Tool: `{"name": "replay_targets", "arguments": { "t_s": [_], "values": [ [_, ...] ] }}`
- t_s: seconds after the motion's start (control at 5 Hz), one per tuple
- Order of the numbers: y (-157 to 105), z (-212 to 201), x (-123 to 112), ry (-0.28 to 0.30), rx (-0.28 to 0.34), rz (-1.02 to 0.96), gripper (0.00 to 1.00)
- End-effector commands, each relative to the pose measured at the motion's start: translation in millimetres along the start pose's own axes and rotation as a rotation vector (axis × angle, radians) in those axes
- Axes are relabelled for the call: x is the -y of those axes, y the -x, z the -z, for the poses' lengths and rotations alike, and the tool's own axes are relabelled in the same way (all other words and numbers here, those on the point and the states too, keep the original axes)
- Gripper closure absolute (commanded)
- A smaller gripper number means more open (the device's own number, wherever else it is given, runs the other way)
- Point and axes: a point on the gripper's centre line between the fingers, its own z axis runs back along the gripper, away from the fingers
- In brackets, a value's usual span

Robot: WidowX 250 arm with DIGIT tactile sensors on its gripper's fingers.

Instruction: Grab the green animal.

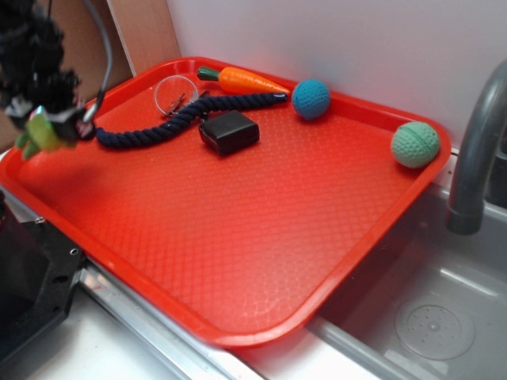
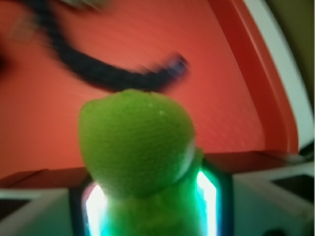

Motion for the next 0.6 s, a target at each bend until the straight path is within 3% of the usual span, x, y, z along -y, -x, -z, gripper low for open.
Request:
{"name": "replay_targets", "arguments": {
  "t_s": [0.0, 0.2, 0.4],
  "values": [
    [-12.3, -99.1, 69.6, -0.015, 0.072, 0.225, 1.00],
    [-13.4, -141.2, 89.5, 0.000, 0.093, 0.294, 1.00],
    [-15.2, -140.3, 87.8, 0.022, 0.094, 0.312, 1.00]
  ]
}}
